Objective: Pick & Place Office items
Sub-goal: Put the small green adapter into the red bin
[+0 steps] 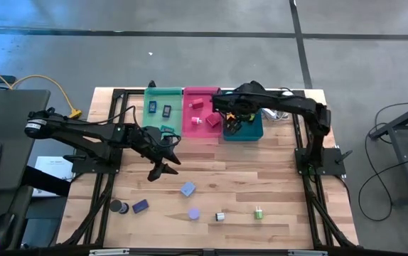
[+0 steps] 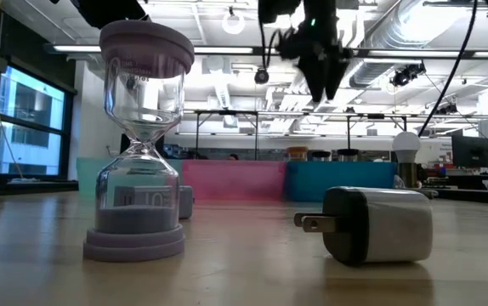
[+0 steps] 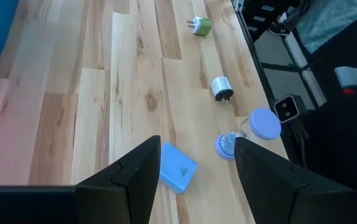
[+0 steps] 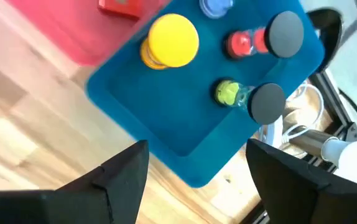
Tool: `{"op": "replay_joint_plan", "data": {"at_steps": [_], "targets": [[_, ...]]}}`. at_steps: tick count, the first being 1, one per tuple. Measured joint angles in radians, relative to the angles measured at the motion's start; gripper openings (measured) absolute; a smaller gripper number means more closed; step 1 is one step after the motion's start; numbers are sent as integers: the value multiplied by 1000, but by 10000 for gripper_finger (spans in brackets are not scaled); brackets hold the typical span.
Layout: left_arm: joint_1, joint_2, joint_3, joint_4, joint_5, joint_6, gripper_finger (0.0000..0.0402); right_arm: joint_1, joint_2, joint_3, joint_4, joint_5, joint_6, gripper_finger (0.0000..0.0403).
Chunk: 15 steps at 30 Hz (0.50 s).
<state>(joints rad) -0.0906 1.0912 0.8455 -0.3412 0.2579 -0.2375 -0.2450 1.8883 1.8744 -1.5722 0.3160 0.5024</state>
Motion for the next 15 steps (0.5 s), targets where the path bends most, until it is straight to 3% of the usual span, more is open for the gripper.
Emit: {"op": "replay_joint_plan", "data": {"at_steps": [7, 15], "targets": [[0, 0, 0, 0, 0, -11, 199, 134, -111, 1, 1, -13, 77, 258], [0, 0, 0, 0, 0, -3, 199, 347, -195, -2, 1, -150, 156, 258]]}}
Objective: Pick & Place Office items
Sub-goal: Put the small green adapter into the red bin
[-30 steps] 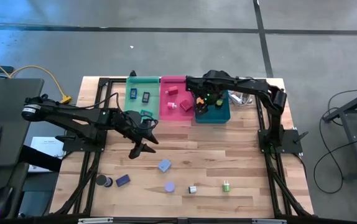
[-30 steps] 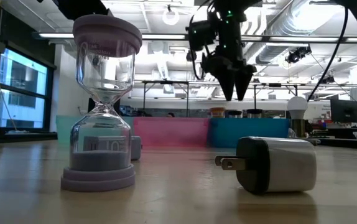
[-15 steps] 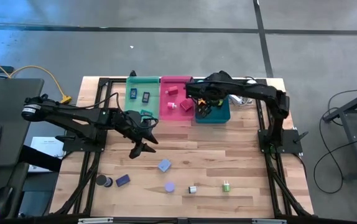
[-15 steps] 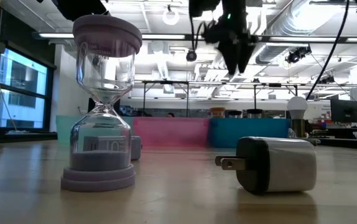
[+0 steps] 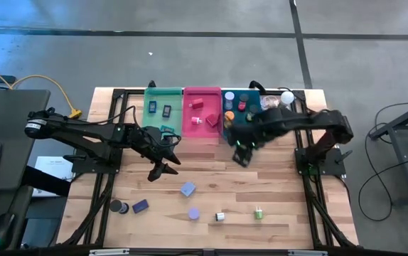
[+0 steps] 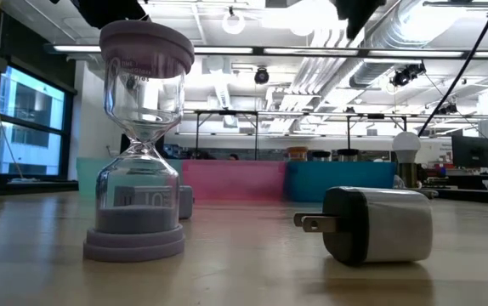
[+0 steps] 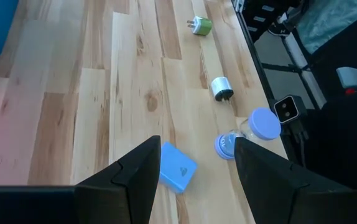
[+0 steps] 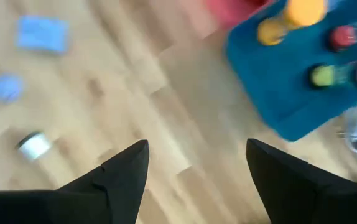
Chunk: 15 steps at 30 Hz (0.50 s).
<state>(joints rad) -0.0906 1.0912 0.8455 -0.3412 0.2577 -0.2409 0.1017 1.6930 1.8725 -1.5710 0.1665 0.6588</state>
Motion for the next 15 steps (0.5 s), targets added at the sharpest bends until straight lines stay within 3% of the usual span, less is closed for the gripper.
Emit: {"op": "replay_joint_plan", "data": {"at_steps": [9, 15], "targets": [[-16, 0, 0, -1, 0, 0, 199, 285, 7, -2, 9, -74, 201, 258], [-39, 0, 0, -4, 0, 1, 199, 456, 14, -21, 39, -7, 496, 258]]}}
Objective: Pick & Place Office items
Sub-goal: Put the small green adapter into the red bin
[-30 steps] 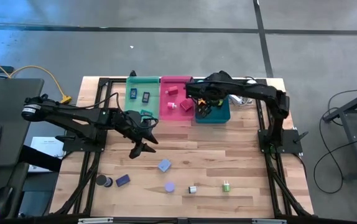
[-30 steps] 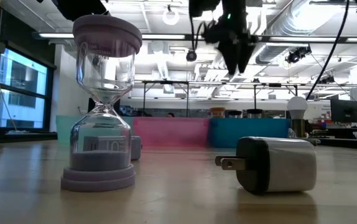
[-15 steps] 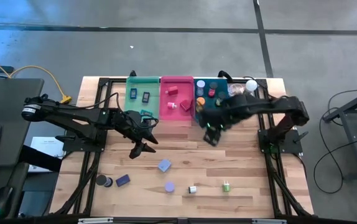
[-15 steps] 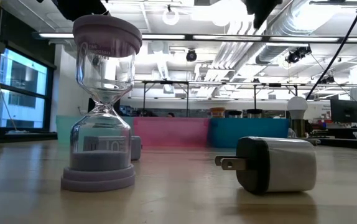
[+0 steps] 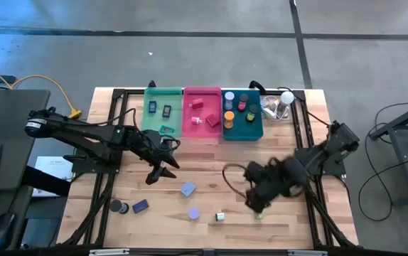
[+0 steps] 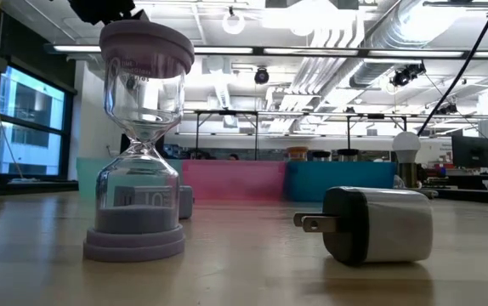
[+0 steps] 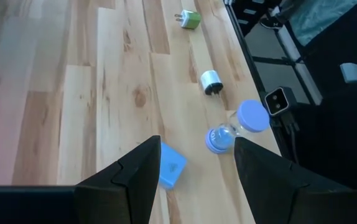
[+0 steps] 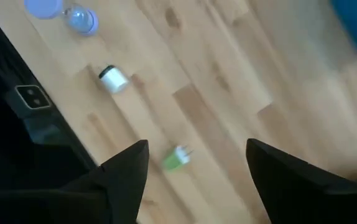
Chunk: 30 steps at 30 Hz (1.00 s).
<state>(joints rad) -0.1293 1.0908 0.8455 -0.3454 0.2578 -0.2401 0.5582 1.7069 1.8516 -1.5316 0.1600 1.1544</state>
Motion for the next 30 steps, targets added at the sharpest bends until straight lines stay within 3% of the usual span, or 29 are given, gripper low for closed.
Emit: {"op": "replay_joint_plan", "data": {"at_steps": [9, 15, 18, 24, 30], "targets": [[-38, 4, 0, 1, 0, 5, 199, 217, 3, -207, 163, 23, 588, 258], [-93, 48, 0, 12, -2, 23, 199, 275, 3, -369, 226, 20, 944, 258], [-107, 73, 0, 31, -15, 43, 199, 275, 3, -445, 328, 51, 1005, 258], [-121, 116, 0, 60, -24, 51, 199, 276, 3, -563, 514, 7, 1059, 258], [-140, 150, 0, 65, -25, 53, 199, 274, 3, -635, 584, -19, 1105, 258]]}}
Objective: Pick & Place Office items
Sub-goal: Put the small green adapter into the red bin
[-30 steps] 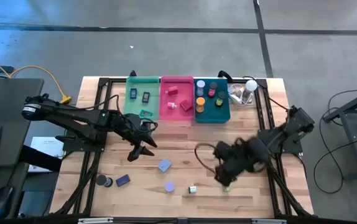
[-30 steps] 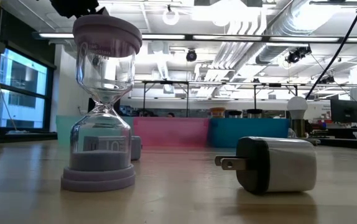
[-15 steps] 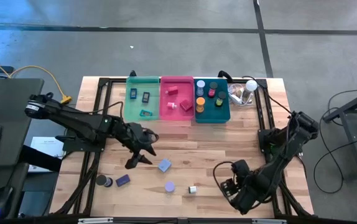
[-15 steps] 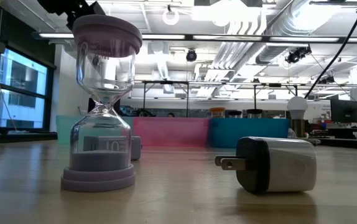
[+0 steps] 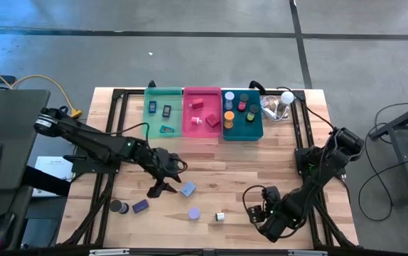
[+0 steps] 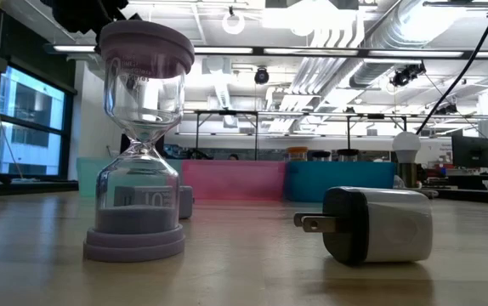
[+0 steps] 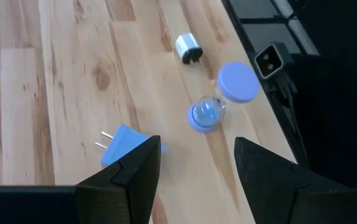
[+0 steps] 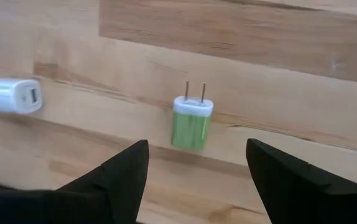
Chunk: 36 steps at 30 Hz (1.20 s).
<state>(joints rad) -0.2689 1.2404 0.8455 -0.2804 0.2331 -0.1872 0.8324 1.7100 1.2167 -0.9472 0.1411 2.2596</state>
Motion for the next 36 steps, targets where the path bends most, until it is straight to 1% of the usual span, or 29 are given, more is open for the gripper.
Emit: {"op": "replay_joint_plan", "data": {"at_steps": [4, 8, 16, 20, 25, 28, 31, 36], "targets": [[-4, 7, 0, 2, -1, 8, 199, -3, 0, -25, 27, -1, 7, 258], [-9, 8, 0, 1, -1, 17, 199, -10, 27, -30, 23, -5, 6, 258], [-9, 8, 0, 5, -1, 34, 199, -41, 96, -30, 62, -22, -59, 258], [-9, 8, 0, 5, -2, 38, 199, -68, 118, -30, 71, -68, -93, 258], [-9, 8, 0, 4, -2, 37, 199, -88, 131, -30, 69, -85, -125, 258], [-9, 8, 0, 4, -2, 36, 199, -89, 134, -30, 67, -125, -136, 257], [-9, 8, 0, 4, -2, 36, 199, -89, 139, -30, 70, -144, -136, 247], [-9, 8, 0, 4, -2, 35, 199, -89, 170, -30, 82, -149, -140, 216]]}}
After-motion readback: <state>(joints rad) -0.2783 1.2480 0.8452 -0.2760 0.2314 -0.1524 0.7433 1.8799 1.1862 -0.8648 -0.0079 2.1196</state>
